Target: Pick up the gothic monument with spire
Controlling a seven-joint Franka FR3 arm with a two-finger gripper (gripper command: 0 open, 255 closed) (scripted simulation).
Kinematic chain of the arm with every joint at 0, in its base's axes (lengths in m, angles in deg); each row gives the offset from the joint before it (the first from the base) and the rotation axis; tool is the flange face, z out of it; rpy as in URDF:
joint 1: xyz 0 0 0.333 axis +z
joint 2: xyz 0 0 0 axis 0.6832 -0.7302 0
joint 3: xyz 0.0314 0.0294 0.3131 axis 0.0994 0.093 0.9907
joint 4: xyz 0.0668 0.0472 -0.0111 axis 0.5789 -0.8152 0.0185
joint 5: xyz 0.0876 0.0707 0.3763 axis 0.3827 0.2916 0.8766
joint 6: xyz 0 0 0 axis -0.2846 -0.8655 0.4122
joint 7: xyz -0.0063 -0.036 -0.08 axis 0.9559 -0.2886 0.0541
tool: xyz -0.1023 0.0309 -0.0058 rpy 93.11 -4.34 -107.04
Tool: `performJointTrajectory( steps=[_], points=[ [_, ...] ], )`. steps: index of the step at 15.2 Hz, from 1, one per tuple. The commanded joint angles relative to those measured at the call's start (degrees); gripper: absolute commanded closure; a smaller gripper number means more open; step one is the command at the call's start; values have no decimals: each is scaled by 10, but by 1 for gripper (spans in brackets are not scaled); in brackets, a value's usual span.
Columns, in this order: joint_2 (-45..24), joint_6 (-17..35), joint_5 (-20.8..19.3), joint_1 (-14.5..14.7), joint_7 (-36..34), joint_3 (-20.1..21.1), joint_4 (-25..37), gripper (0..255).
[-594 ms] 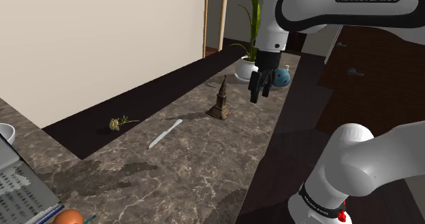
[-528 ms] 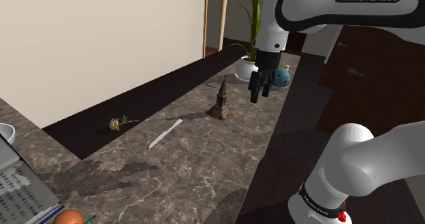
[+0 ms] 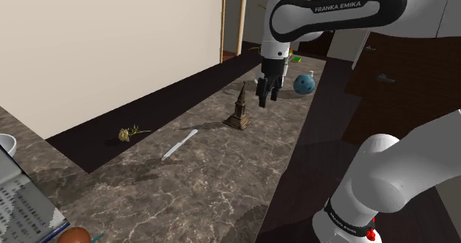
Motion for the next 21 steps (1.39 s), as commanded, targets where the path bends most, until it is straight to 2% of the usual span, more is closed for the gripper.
performJointTrajectory(
  steps=[1,11,20,21],
  points=[
    [-44,18,-9,-1,18,-8,23,0],
    [-266,70,-29,-11,100,-40,183,0],
    [-477,61,-29,-33,163,-51,397,0],
    [-485,60,-29,-34,165,-50,407,0]
  ],
)
